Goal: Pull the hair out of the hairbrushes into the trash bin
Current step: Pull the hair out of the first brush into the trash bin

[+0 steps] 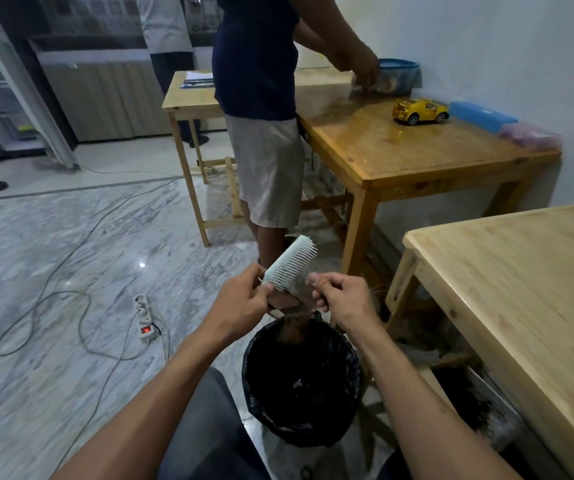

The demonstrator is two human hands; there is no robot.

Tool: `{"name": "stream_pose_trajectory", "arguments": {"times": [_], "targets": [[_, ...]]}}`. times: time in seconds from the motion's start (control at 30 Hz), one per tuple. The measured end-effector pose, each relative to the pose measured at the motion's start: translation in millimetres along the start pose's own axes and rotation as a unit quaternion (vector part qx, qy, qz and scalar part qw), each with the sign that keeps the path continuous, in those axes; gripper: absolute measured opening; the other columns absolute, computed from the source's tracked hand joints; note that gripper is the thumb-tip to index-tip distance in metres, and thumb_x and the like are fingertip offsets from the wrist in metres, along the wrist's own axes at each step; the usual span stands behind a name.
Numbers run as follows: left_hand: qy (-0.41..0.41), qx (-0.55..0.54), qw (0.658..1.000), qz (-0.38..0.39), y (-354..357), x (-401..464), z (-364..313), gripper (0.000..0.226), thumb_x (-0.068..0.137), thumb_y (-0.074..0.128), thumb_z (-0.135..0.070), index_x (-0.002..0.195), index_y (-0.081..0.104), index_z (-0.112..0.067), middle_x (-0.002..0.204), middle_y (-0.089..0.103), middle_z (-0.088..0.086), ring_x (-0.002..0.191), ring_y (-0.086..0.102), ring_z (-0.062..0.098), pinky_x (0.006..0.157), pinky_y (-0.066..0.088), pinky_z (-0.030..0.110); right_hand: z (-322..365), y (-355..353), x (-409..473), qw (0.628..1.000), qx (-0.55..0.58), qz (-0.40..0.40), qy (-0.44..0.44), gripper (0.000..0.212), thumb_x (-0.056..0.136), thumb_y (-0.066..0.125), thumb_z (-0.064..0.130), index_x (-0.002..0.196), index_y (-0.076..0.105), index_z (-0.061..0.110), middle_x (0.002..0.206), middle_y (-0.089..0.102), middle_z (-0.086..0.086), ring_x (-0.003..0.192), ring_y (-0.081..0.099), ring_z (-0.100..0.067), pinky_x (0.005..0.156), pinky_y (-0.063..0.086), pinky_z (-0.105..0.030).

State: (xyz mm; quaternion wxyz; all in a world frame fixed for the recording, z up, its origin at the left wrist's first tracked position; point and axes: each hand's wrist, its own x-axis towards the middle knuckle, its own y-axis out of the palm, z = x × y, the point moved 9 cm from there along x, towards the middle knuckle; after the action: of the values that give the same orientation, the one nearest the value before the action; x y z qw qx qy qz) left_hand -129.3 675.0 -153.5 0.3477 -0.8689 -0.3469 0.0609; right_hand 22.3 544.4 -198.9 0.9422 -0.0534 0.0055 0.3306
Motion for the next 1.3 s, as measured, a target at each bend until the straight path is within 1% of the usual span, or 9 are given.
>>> {"name": "stream_pose_trajectory", "arguments": {"times": [0.2, 0.3, 0.47, 0.6, 0.8, 0.9, 1.0, 1.17, 1.3], "targets": [[-0.065, 0.006, 0.995, -0.082, -19, -1, 22, 0.009, 0.099, 0.056, -0.020, 0.099, 0.060, -0.013, 0.081, 0.068, 0.008, 0.067, 0.059, 0.022, 0.059, 0.043, 0.035, -14, -5, -8, 0.998, -0.047, 0.011, 0.026, 0.021, 0.097, 0.071, 0.025, 0.084, 0.081, 0.012, 0.065, 0.069, 0.003, 0.057, 0.058, -0.005, 0.053, 0.047, -0.015], [-0.059, 0.001, 0.996, -0.068, -17, -3, 22, 0.007, 0.098, 0.057, -0.020, 0.098, 0.061, -0.014, 0.081, 0.069, 0.009, 0.065, 0.058, 0.021, 0.058, 0.045, 0.035, -27, 12, -15, 0.985, -0.086, 0.105, 0.105, 0.013, 0.100, 0.066, 0.023, 0.101, 0.077, 0.016, 0.096, 0.076, -0.007, 0.069, 0.069, -0.014, 0.058, 0.057, -0.023], [-0.031, 0.016, 0.998, -0.058, -15, -2, 15, 0.006, 0.097, 0.058, -0.021, 0.097, 0.059, -0.015, 0.079, 0.069, 0.010, 0.073, 0.064, 0.031, 0.066, 0.052, 0.049, -32, 8, -24, 0.912, -0.267, 0.164, 0.266, 0.054, 0.100, 0.064, 0.029, 0.149, 0.048, 0.013, 0.144, 0.051, -0.011, 0.075, 0.080, -0.029, 0.066, 0.066, -0.036], [0.008, 0.042, 0.997, -0.067, -19, 0, 5, 0.004, 0.096, 0.060, -0.018, 0.097, 0.061, -0.013, 0.076, 0.068, 0.005, 0.064, 0.061, 0.019, 0.058, 0.048, 0.042, -2, 6, -6, 0.967, -0.143, 0.092, 0.190, 0.038, 0.102, 0.061, 0.030, 0.135, 0.058, 0.012, 0.106, 0.070, -0.007, 0.073, 0.078, -0.023, 0.050, 0.056, -0.024], [0.057, 0.030, 0.998, -0.015, -8, 0, -10, 0.005, 0.098, 0.060, -0.021, 0.095, 0.062, -0.016, 0.076, 0.069, 0.005, 0.069, 0.062, 0.021, 0.064, 0.050, 0.044, 27, 21, 9, 0.985, 0.090, 0.121, 0.083, 0.017, 0.092, 0.075, 0.026, 0.103, 0.074, 0.012, 0.097, 0.077, -0.009, 0.073, 0.075, -0.014, 0.065, 0.062, -0.021], [0.064, 0.037, 0.997, -0.016, -6, -1, -9, 0.014, 0.093, 0.056, -0.029, 0.093, 0.062, -0.016, 0.072, 0.069, 0.006, 0.067, 0.063, 0.025, 0.064, 0.052, 0.047, 24, 15, 6, 0.992, 0.071, 0.062, 0.089, 0.019, 0.093, 0.074, 0.013, 0.088, 0.074, -0.006, 0.073, 0.068, -0.013, 0.053, 0.060, -0.010, 0.052, 0.055, -0.016], [0.068, 0.070, 0.995, -0.003, -3, -2, -8, 0.014, 0.089, 0.055, -0.029, 0.093, 0.062, -0.018, 0.069, 0.068, 0.006, 0.061, 0.061, 0.025, 0.059, 0.051, 0.048, 15, 11, 5, 0.996, -0.003, 0.021, 0.090, 0.022, 0.095, 0.073, 0.009, 0.076, 0.072, -0.003, 0.063, 0.065, -0.008, 0.050, 0.055, -0.010, 0.047, 0.050, -0.016], [0.029, 0.142, 0.988, -0.046, -5, -1, -2, 0.008, 0.095, 0.054, -0.021, 0.097, 0.056, -0.014, 0.066, 0.056, 0.002, 0.058, 0.052, 0.026, 0.049, 0.038, 0.038, 0, 3, 4, 0.987, -0.121, -0.014, 0.106, 0.023, 0.091, 0.075, 0.014, 0.071, 0.080, 0.005, 0.059, 0.070, -0.002, 0.052, 0.061, -0.009, 0.058, 0.055, -0.023], [0.000, 0.142, 0.987, -0.078, -15, 2, 6, 0.010, 0.096, 0.056, -0.021, 0.100, 0.058, -0.012, 0.077, 0.064, 0.008, 0.066, 0.059, 0.030, 0.057, 0.050, 0.043, -14, 1, 1, 0.981, -0.127, 0.011, 0.146, 0.020, 0.094, 0.072, 0.010, 0.076, 0.079, 0.004, 0.067, 0.071, -0.006, 0.057, 0.061, -0.012, 0.057, 0.052, -0.022]]}}
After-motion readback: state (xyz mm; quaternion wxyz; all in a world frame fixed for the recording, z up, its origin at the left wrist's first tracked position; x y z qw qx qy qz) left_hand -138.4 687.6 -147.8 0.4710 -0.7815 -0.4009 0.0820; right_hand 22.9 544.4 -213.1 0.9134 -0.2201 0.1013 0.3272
